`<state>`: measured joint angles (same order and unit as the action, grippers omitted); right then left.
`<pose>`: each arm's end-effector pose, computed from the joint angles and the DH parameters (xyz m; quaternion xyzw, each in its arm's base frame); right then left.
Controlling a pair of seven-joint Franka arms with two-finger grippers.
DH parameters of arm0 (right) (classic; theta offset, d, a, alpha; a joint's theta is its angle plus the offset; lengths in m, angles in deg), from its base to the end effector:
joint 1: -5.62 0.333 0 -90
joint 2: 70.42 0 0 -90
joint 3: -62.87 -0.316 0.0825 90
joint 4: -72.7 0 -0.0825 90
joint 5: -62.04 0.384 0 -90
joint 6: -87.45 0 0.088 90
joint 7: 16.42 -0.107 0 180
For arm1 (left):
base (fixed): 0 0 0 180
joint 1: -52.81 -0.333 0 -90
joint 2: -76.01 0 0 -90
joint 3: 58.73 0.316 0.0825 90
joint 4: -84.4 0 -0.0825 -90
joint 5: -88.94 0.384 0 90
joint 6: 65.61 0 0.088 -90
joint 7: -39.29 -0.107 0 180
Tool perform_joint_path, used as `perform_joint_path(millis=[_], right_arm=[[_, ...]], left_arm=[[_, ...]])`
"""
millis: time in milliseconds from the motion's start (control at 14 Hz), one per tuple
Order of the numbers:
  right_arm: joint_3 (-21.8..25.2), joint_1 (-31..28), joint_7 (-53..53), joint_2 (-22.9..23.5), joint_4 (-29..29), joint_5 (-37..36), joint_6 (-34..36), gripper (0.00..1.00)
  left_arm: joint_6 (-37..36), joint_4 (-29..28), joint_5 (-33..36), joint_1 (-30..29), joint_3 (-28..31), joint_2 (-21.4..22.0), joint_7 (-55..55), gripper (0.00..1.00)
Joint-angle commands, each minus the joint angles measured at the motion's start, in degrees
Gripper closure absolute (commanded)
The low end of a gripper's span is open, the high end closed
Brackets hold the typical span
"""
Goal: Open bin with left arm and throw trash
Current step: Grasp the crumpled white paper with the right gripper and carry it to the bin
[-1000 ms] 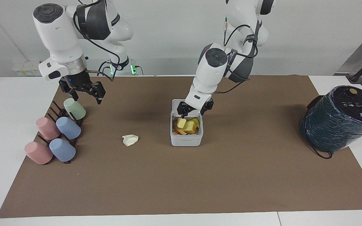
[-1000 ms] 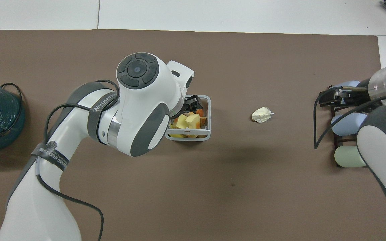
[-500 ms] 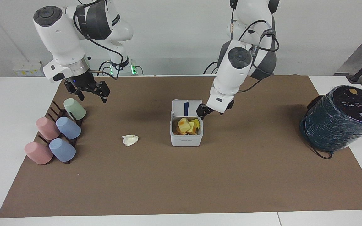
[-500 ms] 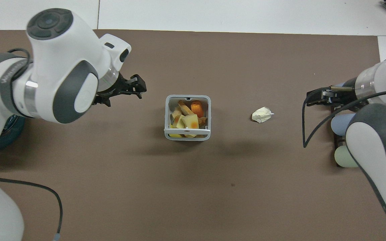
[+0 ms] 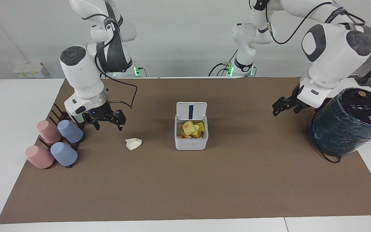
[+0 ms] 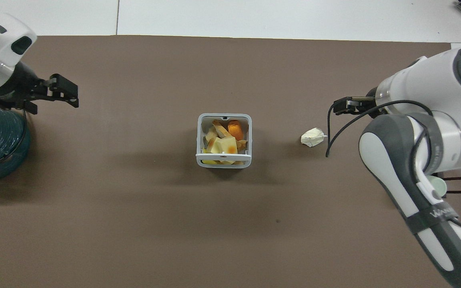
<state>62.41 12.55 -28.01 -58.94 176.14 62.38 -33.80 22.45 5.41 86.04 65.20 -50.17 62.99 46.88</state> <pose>0.6208 0.0805 0.4426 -0.9977 0.0381 -0.0539 0.0125 0.6155 -0.0574 0.5798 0.9989 0.0314 -0.0339 0.0051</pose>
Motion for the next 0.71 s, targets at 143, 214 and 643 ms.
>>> perform_joint_path(millis=[143,214,643], right_arm=[[-0.1,1.8,-0.8,3.4,7.4,0.4,-12.1,0.0],[-0.1,2.4,-0.9,4.2,8.1,0.4,-13.1,0.0],[-0.1,5.0,-1.2,5.6,16.2,0.3,-22.0,0.36]], left_arm=[[-1.2,-1.1,3.7,0.9,-1.4,4.3,-0.6,0.0],[-0.2,-2.1,3.0,0.7,-1.4,4.8,-0.6,0.0],[3.5,-4.6,2.2,0.4,-1.3,5.7,-0.6,0.0]])
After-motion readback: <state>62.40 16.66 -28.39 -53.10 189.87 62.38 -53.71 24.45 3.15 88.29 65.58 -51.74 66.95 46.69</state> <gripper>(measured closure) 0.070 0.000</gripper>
